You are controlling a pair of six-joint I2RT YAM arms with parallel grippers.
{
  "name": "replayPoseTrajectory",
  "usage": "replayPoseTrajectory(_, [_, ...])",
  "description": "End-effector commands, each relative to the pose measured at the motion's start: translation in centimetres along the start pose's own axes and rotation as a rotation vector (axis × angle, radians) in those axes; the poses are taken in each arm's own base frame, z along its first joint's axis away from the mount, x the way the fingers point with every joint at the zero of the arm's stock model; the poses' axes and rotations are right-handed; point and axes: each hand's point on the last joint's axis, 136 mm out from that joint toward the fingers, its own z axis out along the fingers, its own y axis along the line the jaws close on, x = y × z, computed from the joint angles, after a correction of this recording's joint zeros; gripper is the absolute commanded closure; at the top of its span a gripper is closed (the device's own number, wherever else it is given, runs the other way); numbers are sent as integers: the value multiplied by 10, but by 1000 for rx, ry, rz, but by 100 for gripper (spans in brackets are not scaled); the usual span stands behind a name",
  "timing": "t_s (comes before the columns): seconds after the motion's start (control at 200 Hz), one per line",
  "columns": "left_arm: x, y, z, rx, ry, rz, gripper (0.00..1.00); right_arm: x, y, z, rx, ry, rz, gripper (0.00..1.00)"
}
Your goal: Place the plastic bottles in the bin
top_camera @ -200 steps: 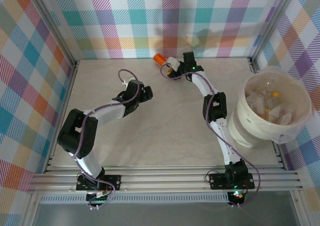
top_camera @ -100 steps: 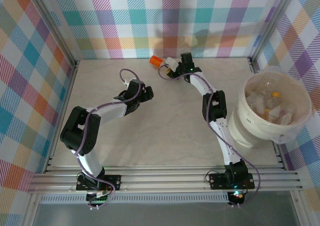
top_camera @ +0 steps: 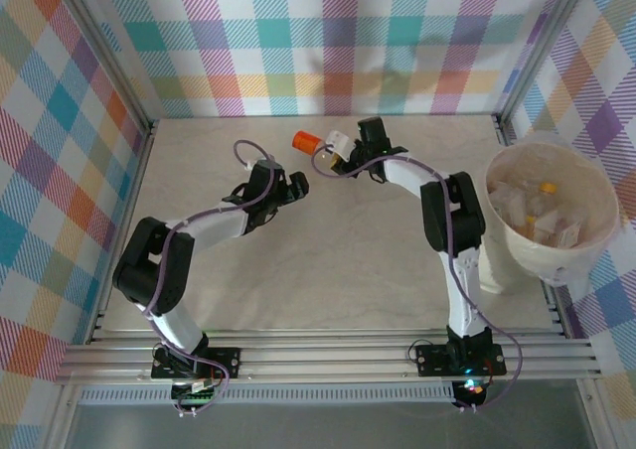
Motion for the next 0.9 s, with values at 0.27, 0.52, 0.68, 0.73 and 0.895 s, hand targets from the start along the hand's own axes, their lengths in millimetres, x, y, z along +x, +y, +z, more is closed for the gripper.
replayPoseTrajectory(0.27, [-36,-22,-58,149,-105,-131,0,11,61,-97,9,54,158,76])
replayPoseTrajectory(0.52, [-36,-50,-74,290,-90,-198,0,4,80,-168,68,50,257,77])
replayPoseTrajectory(0.68, [-40,-65,-89,328,-120,-192,0,-8,75,-231,185,12,307,78])
replayPoseTrajectory(0.73, [-41,-69,-92,337,-123,-185,0,-13,70,-254,235,-5,308,78])
replayPoseTrajectory(0.895, [-35,-82,-92,362,-101,-170,0,-14,48,-323,451,36,286,78])
